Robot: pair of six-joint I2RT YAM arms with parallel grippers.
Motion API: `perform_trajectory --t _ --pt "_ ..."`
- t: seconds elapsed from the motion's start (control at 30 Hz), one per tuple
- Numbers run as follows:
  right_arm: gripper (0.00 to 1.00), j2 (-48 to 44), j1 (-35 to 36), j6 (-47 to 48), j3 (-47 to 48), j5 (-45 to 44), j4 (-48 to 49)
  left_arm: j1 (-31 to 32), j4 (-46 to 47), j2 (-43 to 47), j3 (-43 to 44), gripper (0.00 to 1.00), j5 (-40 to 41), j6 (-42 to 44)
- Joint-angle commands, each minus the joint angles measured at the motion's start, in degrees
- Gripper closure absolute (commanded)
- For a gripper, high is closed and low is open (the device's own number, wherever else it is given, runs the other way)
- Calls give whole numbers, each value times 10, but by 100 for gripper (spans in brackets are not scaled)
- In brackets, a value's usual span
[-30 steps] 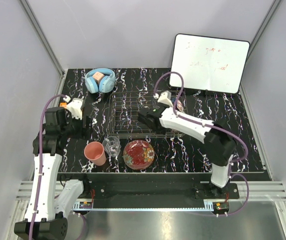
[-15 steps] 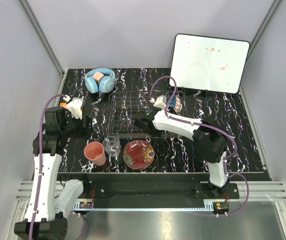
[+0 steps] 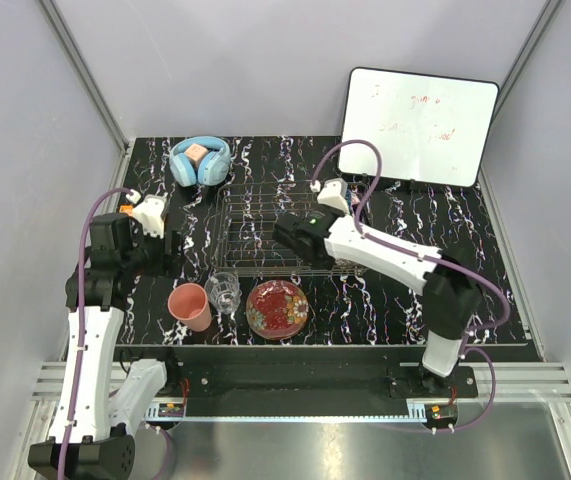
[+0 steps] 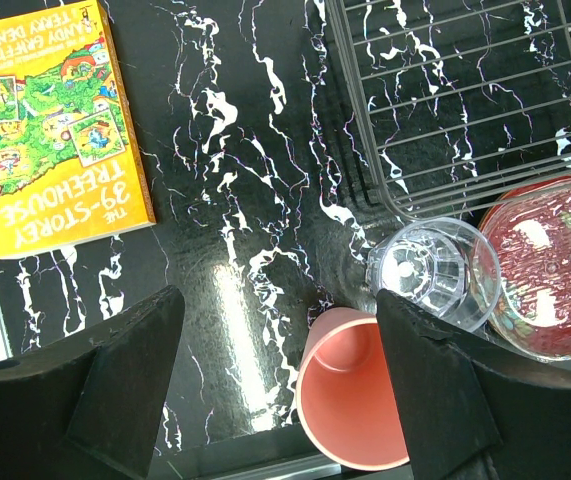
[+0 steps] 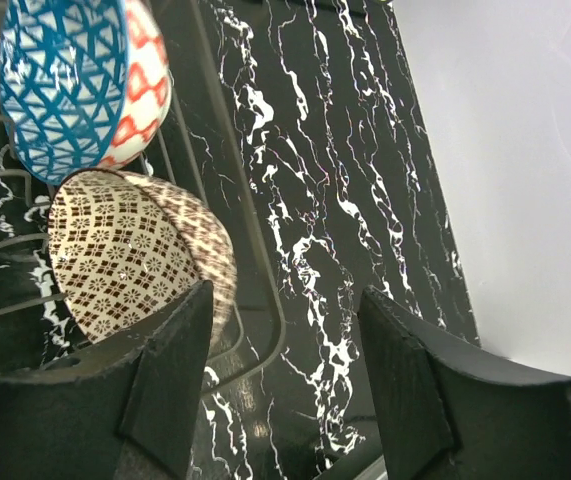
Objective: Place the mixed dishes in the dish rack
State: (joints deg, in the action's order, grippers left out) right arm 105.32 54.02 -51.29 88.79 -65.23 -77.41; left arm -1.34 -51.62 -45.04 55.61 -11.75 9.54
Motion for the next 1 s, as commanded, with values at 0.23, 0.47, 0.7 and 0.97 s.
perform_trajectory --t 0.23,0.47,0.7,0.97 --pt "43 -72 -16 -105 -20 -23 -122 -2 27 4 7 18 2 2" --pt "42 -47 -36 -116 -55 -32 -122 -2 27 2 6 18 3 3" --pt "43 -37 -35 -75 -73 1 -64 -1 28 -2 7 18 3 5" --pt "43 -65 -29 16 -95 51 41 -2 29 0 2 18 6 4"
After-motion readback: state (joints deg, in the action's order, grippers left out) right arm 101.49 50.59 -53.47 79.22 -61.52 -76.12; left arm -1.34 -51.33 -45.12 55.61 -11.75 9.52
